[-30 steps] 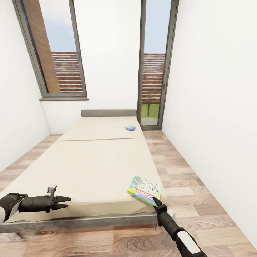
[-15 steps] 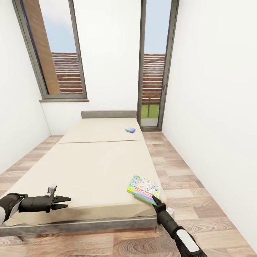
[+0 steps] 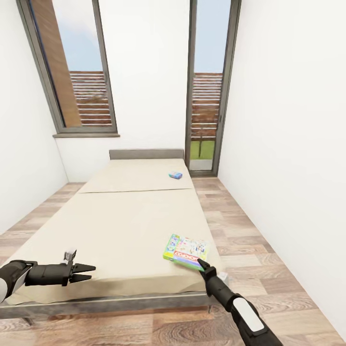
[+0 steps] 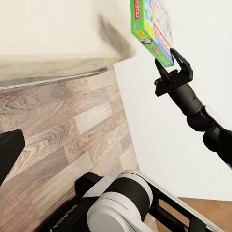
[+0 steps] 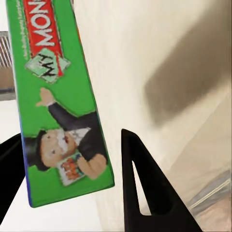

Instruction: Put all the toys in the child's room - the three board games (two on the bed and one on the table), the two jigsaw puzzles on the table, and the tennis ball on the table - inside the toy box on the table in the child's room.

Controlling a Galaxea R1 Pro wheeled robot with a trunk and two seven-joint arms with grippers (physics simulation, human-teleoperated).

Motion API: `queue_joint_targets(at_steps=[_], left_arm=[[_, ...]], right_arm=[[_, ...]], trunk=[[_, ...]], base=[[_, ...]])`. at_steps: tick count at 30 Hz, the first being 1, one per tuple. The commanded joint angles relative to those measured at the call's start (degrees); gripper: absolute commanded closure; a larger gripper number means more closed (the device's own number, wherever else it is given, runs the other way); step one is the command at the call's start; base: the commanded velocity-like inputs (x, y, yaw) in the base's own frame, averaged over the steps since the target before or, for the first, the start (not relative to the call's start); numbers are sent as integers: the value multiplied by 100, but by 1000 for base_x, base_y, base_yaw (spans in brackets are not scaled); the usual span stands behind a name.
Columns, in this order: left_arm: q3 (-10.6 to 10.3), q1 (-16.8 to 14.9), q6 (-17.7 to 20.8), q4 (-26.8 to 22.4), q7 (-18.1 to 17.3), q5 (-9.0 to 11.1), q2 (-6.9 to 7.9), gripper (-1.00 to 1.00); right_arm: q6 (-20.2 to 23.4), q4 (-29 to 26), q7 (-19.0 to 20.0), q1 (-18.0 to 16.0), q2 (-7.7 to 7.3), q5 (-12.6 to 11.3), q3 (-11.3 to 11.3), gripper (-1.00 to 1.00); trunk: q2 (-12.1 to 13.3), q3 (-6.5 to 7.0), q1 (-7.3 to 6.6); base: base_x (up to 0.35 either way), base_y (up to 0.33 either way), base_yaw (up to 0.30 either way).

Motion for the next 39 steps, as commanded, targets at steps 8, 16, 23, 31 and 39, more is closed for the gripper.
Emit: queue_joint_targets(at_steps=[8, 16, 23, 31, 39], left_arm=[[22, -2, 61, -30, -31, -53, 1, -100], [17, -2, 64, -80, -31, -56, 1, -100], [24, -2, 62, -89, -31, -53, 1, -100], [9, -2, 61, -91, -31, -53, 13, -100], [14, -2, 61, -92, -31, -53, 11, -100]], right_arm=[[556, -192, -663, -3, 34, -61, 37, 100], [589, -418, -702, -4, 39, -66, 61, 100], [587, -719, -675, -4, 64, -37, 598, 100], [532, -1244, -989, -3, 66, -12, 1582, 100], [541, -1280, -1021, 2, 63, -15, 1678, 100]], trunk=[[320, 138, -177], [641, 282, -353], [921, 408, -507], [1242, 551, -682], [1563, 695, -858]], base=[[0, 0, 0], [0, 0, 0], [0, 0, 0], [0, 0, 0], [0, 0, 0]])
